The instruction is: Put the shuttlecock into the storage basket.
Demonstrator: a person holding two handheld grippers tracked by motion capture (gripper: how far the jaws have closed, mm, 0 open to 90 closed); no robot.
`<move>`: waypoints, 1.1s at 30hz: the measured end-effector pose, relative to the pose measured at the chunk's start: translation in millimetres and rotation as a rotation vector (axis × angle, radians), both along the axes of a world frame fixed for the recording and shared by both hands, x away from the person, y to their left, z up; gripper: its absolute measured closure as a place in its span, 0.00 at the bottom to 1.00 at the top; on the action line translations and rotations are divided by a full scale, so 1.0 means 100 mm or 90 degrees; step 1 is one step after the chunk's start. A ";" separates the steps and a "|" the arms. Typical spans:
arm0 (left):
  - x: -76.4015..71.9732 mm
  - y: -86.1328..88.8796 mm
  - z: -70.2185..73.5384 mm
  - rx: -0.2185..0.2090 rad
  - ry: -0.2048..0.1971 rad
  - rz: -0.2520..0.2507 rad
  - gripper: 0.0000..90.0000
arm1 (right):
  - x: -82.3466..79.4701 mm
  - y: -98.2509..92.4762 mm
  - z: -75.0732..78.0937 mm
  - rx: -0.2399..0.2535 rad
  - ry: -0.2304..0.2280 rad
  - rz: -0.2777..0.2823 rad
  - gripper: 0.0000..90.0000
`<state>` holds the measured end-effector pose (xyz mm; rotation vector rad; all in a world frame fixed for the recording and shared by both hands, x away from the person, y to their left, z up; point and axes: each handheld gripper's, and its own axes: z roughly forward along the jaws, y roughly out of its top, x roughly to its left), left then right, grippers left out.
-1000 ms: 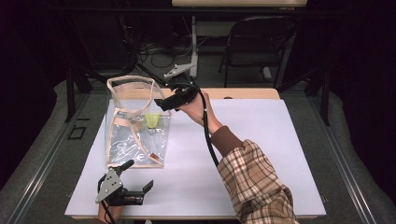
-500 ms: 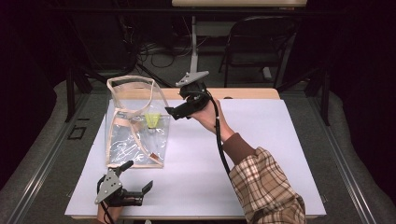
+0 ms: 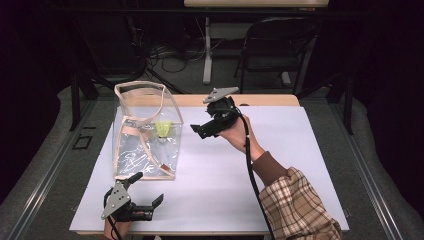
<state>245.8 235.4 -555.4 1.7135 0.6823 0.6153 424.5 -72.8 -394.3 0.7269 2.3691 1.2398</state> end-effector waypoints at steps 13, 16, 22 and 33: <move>0.00 0.00 0.00 0.000 0.001 0.000 0.00 | -0.27 -0.38 -0.11 0.001 -0.007 -0.016 0.00; 0.00 0.00 0.00 -0.001 0.000 0.000 0.00 | -0.34 -0.45 -0.15 0.000 -0.008 -0.020 0.00; 0.00 0.00 0.00 -0.003 0.000 0.000 0.00 | -0.48 -0.62 -0.24 -0.003 -0.012 -0.033 0.00; 0.00 0.00 0.00 -0.002 0.000 0.001 0.00 | -0.71 -0.91 -0.38 0.007 -0.024 -0.058 0.00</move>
